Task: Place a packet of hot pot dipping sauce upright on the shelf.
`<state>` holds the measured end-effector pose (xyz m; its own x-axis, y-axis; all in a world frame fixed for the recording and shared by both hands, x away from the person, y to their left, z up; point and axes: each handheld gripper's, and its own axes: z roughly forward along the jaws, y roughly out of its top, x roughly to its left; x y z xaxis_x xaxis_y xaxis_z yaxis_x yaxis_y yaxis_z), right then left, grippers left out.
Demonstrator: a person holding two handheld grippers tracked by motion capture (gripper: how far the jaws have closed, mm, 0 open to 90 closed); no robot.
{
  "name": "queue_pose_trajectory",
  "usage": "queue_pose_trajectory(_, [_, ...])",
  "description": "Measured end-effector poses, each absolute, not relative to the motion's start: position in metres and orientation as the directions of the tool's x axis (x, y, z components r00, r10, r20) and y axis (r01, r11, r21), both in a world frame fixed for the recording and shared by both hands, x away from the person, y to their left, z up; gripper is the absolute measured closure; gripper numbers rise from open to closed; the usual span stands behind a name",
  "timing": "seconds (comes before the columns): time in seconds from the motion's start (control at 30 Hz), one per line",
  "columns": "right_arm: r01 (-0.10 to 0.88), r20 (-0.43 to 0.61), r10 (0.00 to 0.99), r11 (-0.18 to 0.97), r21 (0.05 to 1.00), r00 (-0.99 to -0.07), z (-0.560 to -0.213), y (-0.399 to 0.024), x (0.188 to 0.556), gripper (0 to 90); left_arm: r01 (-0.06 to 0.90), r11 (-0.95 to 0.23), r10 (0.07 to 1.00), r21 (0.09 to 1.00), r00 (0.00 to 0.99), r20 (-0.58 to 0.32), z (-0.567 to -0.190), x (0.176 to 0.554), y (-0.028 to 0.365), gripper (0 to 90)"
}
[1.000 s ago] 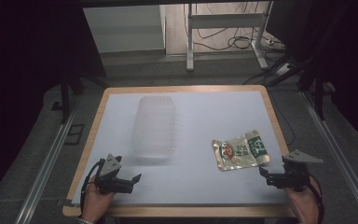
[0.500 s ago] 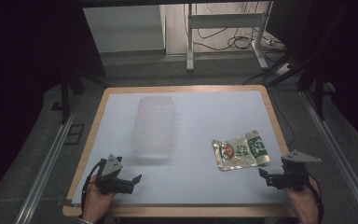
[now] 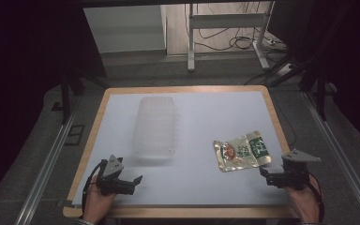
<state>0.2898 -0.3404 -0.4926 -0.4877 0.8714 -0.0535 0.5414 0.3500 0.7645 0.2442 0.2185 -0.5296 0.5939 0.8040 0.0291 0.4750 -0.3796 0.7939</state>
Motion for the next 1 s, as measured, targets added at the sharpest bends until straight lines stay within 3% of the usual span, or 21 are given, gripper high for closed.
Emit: queue_pose_trajectory(1.0, [0.547, -0.009, 0.859, 0.334, 0.767, -0.512, -0.492, -0.343, 0.324, 3.5, 0.474, -0.407, 0.794, 0.781, 0.606, 0.046, -0.531, 0.244, 0.216, 0.0])
